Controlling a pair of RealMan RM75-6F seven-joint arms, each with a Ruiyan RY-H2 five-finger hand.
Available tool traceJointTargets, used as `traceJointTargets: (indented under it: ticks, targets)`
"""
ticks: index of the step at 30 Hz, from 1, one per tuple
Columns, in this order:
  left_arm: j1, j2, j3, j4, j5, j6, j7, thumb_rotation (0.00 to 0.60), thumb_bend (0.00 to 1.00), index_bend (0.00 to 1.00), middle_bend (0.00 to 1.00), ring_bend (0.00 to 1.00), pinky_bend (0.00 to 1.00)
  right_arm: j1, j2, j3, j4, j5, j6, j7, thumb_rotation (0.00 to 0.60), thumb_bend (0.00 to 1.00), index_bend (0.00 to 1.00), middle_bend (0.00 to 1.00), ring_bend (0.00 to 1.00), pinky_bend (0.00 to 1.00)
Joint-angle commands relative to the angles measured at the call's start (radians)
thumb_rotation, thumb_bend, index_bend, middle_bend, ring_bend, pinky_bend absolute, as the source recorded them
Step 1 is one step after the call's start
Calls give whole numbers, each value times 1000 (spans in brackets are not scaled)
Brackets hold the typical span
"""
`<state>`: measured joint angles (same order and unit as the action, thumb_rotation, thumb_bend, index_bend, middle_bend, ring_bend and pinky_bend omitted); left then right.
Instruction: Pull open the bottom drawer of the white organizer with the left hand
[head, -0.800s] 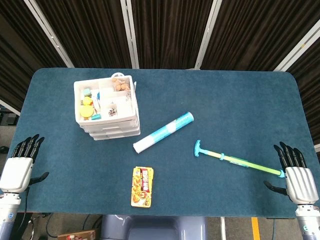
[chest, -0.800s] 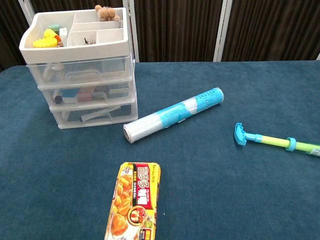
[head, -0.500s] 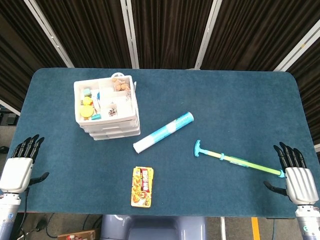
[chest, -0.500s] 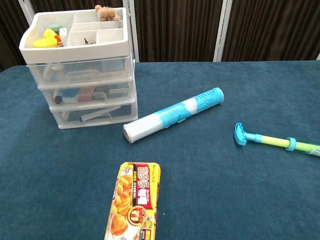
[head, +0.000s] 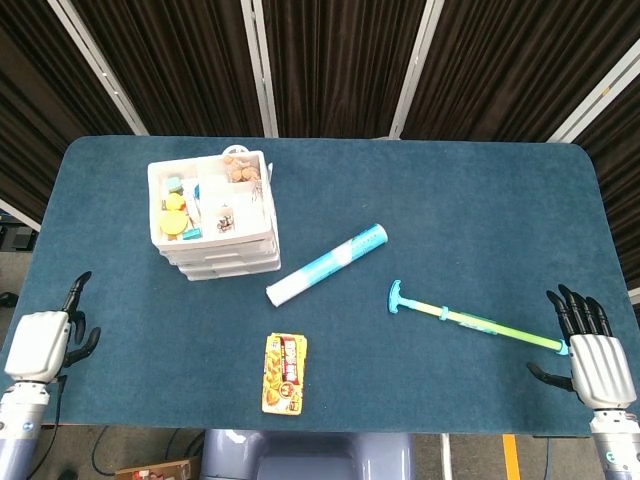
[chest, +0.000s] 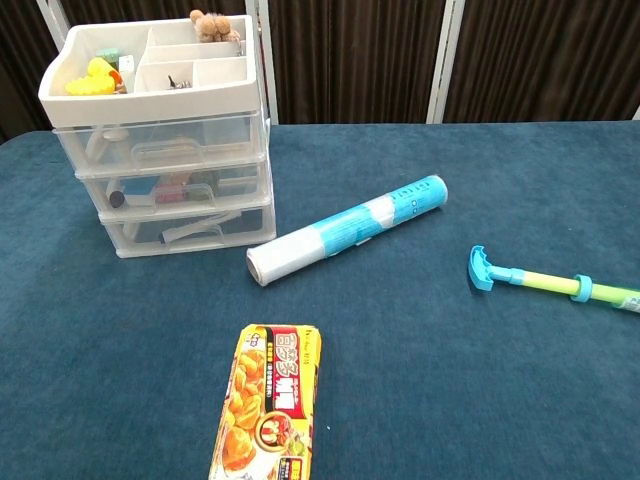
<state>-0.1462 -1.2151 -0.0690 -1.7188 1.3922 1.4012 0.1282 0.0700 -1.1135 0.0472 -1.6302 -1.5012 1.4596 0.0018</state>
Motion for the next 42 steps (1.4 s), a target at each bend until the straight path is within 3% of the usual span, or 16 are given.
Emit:
traceJointTargets:
  ticks: [1,9,16,22,32,42]
  targets:
    - [-26,3,-29,-84,-92,-77,-41,600,415,55,886,856,902,-1,4,1,-3,0,1,9,600,86,0,0,0,0]
    - [-125,-48,-108,-222,-376,-259,-37,600,419,54,971,944,957,1,2,-3,-5,-7,-1,3,600,86,0,0,0,0]
    - [-233,-142,-176,-249,-644,-349,-7,600,431,54,977,948,965,1,4,-1,-5,-4,-1,13,600,86,0,0,0,0]
    - [-312,-214,-210,-222,-801,-366,17,600,432,54,977,949,967,1,5,-3,-5,-10,0,19,600,85,0,0,0,0]
    - [-401,-321,-250,-130,-951,-386,11,600,433,54,978,949,968,2,9,-3,-8,-7,-6,30,600,86,0,0,0,0]
    - [-455,-396,-279,-59,-1010,-400,-13,600,433,51,978,949,968,6,10,-2,-9,-1,-14,37,600,86,0,0,0,0]
